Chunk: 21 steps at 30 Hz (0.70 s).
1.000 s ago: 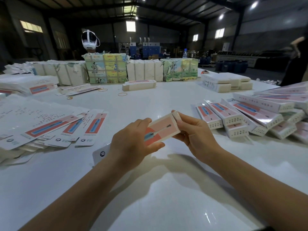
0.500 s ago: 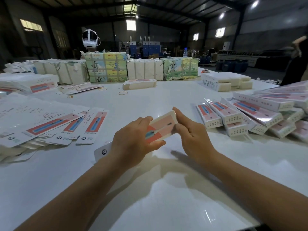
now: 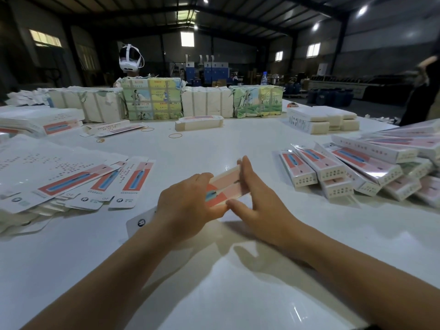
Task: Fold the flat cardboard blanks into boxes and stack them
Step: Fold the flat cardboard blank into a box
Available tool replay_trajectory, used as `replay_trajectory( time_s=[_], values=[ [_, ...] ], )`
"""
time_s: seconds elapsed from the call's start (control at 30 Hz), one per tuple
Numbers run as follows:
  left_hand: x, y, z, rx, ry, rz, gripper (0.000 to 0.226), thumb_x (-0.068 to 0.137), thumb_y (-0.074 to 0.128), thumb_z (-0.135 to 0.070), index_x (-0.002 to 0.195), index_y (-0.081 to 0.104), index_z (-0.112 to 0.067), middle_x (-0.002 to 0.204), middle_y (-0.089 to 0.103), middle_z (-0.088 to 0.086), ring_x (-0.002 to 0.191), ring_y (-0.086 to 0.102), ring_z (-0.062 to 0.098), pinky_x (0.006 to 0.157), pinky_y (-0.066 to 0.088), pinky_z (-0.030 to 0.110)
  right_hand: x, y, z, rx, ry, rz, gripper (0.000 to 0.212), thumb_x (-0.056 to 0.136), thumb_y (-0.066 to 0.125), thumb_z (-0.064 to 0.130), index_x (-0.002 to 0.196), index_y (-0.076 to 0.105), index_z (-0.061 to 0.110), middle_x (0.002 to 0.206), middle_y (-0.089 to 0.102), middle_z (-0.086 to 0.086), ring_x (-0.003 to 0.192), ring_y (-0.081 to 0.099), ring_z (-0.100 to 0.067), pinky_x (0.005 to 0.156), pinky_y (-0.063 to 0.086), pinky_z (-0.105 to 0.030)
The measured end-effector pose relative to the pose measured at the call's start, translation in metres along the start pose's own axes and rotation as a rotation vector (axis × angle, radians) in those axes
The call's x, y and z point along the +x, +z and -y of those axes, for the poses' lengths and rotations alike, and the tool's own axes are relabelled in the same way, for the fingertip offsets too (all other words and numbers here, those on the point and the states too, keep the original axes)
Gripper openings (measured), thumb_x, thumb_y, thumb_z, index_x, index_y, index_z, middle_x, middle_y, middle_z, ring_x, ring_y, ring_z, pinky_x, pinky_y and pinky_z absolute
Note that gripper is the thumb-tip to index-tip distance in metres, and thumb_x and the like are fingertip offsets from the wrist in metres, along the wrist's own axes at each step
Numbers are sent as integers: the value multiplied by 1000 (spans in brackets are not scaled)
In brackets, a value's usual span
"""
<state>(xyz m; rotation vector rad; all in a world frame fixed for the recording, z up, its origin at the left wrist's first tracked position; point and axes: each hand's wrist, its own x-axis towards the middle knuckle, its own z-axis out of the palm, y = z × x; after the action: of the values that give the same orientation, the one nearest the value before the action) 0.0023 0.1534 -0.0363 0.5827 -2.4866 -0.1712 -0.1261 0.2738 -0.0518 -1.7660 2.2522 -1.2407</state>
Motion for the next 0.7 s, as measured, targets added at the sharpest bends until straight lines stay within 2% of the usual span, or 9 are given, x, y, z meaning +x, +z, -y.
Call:
replay_trajectory(
  time_s=[0.1,0.17,0.23,0.27,0.37,0.43,0.5,0.6,0.7],
  values=[
    [0,-3,6,-40,36,66,54,76,67,-55,120,49,-27,105,60,-10,84,58,11,73,52,24,1,-11,0,-332,-277,19,91,83,60,42,148,-3,33,159,-5,8,147,1,-15,117,17,-31],
    [-2,-2,9,-65,69,116,51,75,69,-54,116,50,-30,102,59,-14,80,57,9,68,45,13,1,-13,-4,-524,-413,58,82,83,65,37,150,21,23,158,19,-3,143,18,-30,114,25,-49],
    [-3,0,11,-55,96,152,49,76,68,-54,115,52,-28,104,61,-12,83,57,8,72,44,13,1,-11,-5,-605,-469,74,69,83,67,31,144,38,15,138,49,-9,122,45,-32,100,39,-50],
    [-2,2,10,-54,123,132,53,77,66,-55,118,54,-24,110,62,-6,92,57,10,81,45,18,1,-11,-7,-636,-462,73,67,84,65,32,144,40,16,130,54,-9,113,49,-30,95,40,-46],
    [3,4,15,-40,177,-68,75,72,59,-54,133,48,-13,131,54,8,120,47,27,101,34,43,6,-20,-15,-745,-320,-24,57,91,55,37,144,37,27,120,55,-12,104,47,-30,88,36,-44],
    [7,8,24,-12,187,-159,74,77,51,-57,136,45,-13,134,51,11,122,43,31,99,33,50,18,-46,-22,-764,-187,-174,48,93,50,35,140,41,29,115,55,-14,100,47,-31,84,37,-43],
    [13,19,38,5,162,-135,72,79,41,-63,131,50,-14,131,54,11,119,46,34,97,36,55,32,-84,-31,-786,-57,-338,44,94,47,35,138,43,31,114,55,-12,100,48,-28,83,39,-41],
    [15,42,54,3,118,-57,65,76,41,-64,116,63,-18,118,63,7,109,52,33,93,39,54,48,-152,-60,-859,71,-529,40,93,49,31,133,50,28,119,52,-10,102,48,-27,85,37,-40],
    [12,60,57,-47,102,-12,55,72,46,-58,98,71,-16,103,68,3,98,57,33,87,41,48,35,-210,-111,-1016,417,-504,36,93,47,26,128,53,28,125,48,-10,110,44,-30,91,34,-44]
  ],
)
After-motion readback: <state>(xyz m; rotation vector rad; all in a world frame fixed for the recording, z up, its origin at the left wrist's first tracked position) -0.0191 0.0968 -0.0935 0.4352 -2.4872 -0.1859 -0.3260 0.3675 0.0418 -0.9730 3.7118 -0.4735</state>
